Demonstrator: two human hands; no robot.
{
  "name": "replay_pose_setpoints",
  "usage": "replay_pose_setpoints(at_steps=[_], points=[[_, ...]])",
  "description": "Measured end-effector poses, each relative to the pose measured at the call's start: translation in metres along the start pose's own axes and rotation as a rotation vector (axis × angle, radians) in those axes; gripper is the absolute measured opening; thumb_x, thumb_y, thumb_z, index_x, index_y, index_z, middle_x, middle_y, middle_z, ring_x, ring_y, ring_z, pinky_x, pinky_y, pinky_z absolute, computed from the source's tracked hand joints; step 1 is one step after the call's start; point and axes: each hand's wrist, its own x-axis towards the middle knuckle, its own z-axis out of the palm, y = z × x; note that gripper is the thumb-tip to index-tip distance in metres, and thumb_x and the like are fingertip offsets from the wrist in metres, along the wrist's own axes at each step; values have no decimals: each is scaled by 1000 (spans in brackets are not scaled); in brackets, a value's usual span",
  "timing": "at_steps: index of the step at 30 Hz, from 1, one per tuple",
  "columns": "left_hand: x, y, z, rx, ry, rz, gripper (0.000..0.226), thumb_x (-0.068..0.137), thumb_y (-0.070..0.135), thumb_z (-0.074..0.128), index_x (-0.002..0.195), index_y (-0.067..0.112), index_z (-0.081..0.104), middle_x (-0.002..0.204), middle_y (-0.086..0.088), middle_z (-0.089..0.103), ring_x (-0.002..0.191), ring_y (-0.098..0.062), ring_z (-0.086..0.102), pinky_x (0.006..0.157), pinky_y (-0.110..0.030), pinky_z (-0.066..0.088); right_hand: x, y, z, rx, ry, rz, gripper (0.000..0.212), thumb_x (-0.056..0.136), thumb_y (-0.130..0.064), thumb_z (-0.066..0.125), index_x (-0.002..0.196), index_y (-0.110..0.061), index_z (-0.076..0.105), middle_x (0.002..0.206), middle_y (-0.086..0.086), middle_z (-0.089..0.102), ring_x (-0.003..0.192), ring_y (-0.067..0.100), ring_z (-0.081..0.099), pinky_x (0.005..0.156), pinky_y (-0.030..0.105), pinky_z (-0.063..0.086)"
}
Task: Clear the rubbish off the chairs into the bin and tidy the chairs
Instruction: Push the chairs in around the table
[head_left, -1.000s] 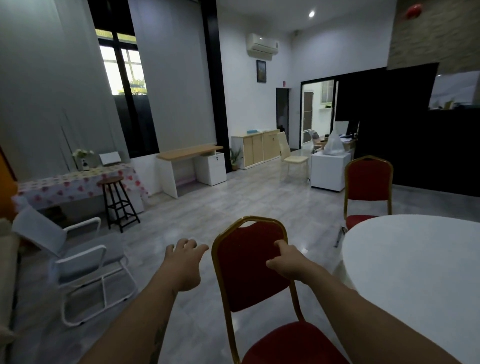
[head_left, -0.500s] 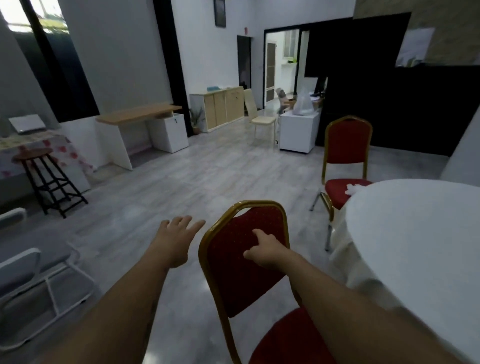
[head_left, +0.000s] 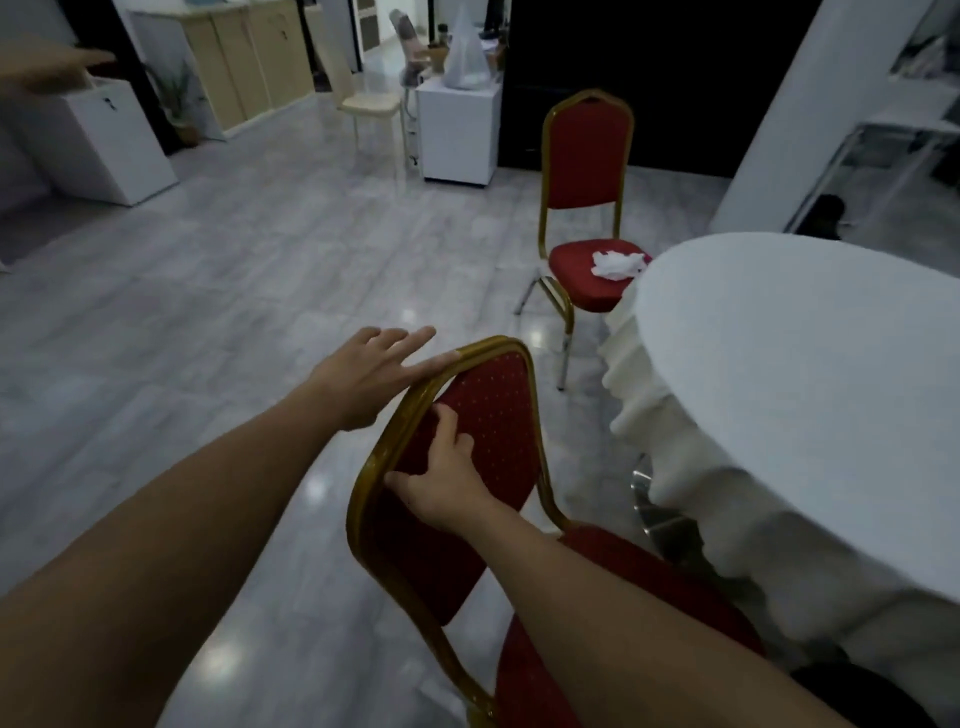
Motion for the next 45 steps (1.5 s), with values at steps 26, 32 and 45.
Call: replay_pose_setpoints(at_steps=[26,32,45], points=[[15,-17,16,-175,121,181,69,87,43,61,148,35,30,160,6,27,148,-26,22,113,-46,34,3,-33,52,-174,46,139,124,75,-37,78,147,-37,-22,161,16,-10,147,48,11,115,56,31],[-24,-2,23,-311,168,84,62,82,48,61,137,27,44,157,-2,32,145,-29,29,109,-47,39,-30,-21,52,-220,-50,84,121,75,-35,78,146,-45,-20,163,14,-4,143,50,23,113,60,31],[-50,92,-31,-1407,89,-556,51,84,-10,41,115,20,69,144,-12,47,124,-31,50,100,-45,48,-114,44,-18,-354,-72,7,120,77,-19,69,147,-55,-21,143,19,44,119,41,53,100,51,49]])
